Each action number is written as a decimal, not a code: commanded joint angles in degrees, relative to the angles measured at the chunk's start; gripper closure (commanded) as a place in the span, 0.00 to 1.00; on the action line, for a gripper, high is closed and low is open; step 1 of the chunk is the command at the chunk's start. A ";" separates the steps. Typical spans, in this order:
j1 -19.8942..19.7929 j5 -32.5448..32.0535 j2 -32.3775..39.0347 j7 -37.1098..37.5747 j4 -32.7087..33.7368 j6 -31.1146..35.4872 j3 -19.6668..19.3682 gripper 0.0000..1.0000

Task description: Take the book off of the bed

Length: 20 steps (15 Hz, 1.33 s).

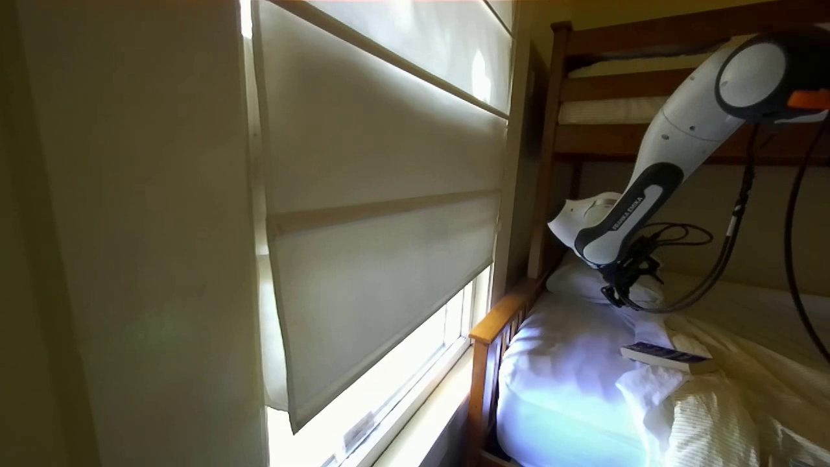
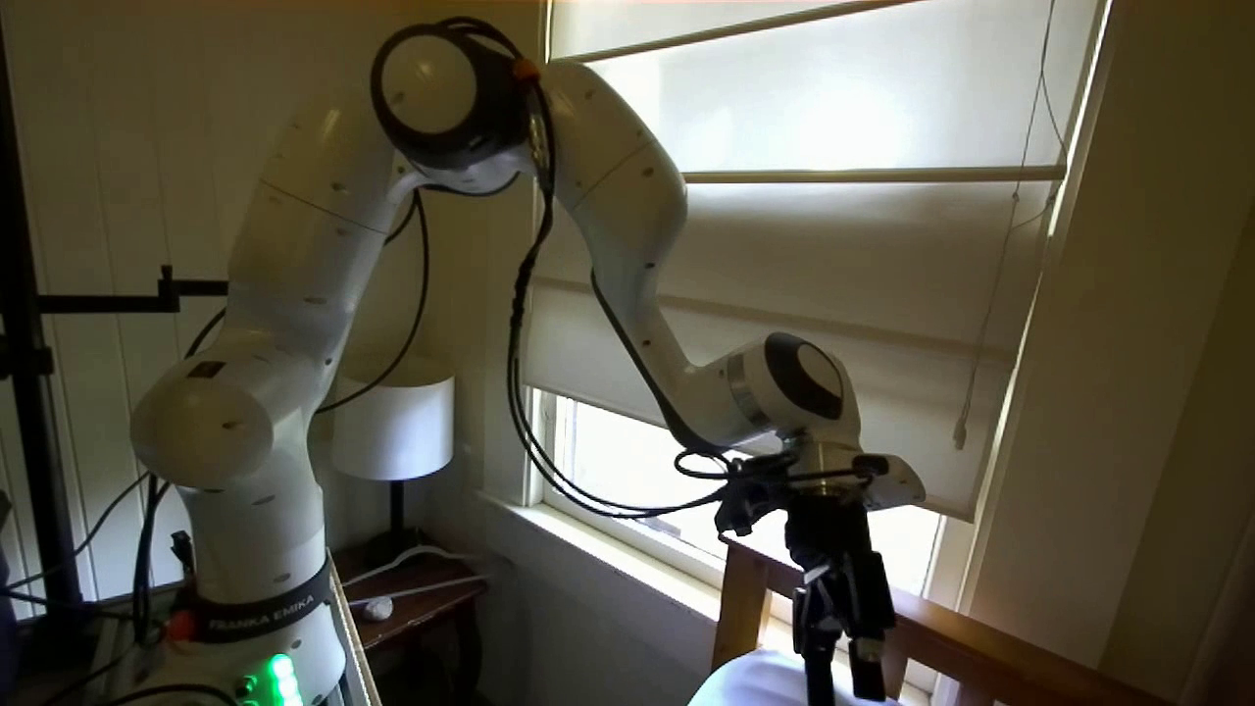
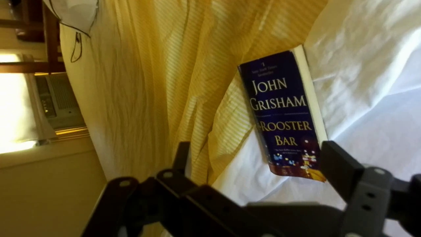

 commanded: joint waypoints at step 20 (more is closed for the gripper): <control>-3.13 0.92 21.35 -19.45 10.31 14.39 -5.54 0.00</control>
